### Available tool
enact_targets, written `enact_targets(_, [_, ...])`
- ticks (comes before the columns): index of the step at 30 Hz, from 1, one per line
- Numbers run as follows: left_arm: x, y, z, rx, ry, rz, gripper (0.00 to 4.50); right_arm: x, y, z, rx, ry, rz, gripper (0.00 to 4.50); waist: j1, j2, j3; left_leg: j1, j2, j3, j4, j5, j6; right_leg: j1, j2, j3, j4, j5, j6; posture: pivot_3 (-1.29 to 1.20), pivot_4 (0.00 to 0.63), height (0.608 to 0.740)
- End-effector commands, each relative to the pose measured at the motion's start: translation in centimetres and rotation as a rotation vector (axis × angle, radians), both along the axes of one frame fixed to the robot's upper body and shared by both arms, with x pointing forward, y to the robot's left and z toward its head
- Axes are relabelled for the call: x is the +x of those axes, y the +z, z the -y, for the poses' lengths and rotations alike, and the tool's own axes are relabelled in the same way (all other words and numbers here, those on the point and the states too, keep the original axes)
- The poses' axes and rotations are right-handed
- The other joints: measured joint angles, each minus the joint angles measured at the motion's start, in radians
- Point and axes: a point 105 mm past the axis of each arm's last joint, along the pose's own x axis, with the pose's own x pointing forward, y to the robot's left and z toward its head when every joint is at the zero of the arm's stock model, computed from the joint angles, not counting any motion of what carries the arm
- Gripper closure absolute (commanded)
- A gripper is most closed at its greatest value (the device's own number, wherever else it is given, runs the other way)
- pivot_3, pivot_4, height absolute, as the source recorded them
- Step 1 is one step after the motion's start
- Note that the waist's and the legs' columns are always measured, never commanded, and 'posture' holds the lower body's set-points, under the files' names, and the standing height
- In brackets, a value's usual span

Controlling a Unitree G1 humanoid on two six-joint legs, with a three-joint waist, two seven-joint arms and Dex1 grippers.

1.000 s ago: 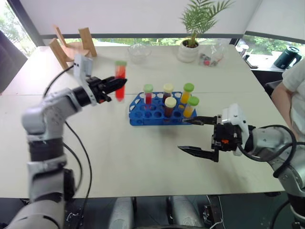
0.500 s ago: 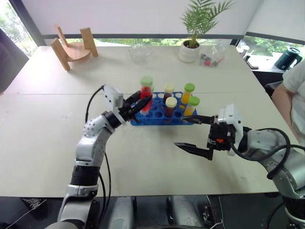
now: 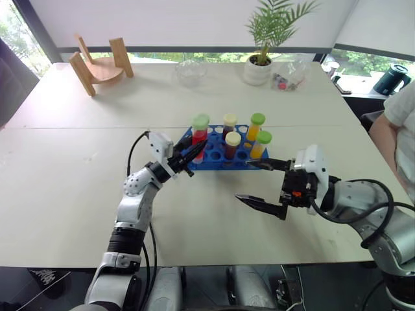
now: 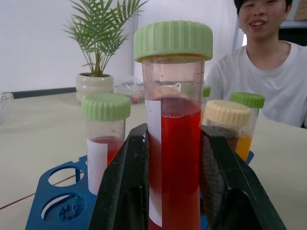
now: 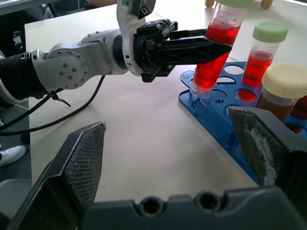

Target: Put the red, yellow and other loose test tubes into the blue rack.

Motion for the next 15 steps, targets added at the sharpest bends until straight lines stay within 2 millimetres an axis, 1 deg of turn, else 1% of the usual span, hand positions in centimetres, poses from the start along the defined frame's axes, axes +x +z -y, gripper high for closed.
enact_targets(1, [0.12, 0.54, 0.21, 0.005, -0.006, 0.048, 3.71, -0.62, 1.15, -0.71, 0.018, 0.025, 0.06, 0.0, 0.0, 0.0, 0.0, 0.0, 0.0, 0.0, 0.0, 0.0, 0.0, 0.0, 0.0, 0.0, 0.0, 0.0, 0.0, 0.0, 0.15, 0.74])
enact_targets(5, [0.27, 0.11, 0.18, 0.003, -0.004, 0.05, 3.71, -0.67, 1.15, -0.8, 0.019, 0.023, 0.063, 0.0, 0.0, 0.0, 0.0, 0.0, 0.0, 0.0, 0.0, 0.0, 0.0, 0.001, 0.0, 0.0, 0.0, 0.0, 0.0, 0.0, 0.15, 0.74])
enact_targets(15, [0.96, 0.06, 0.83, -0.008, 0.003, 0.08, 3.71, -0.78, 1.21, -1.01, 0.025, 0.016, 0.063, 0.0, 0.0, 0.0, 0.0, 0.0, 0.0, 0.0, 0.001, 0.0, 0.0, 0.001, 0.0, 0.0, 0.0, 0.0, 0.0, 0.0, 0.15, 0.74])
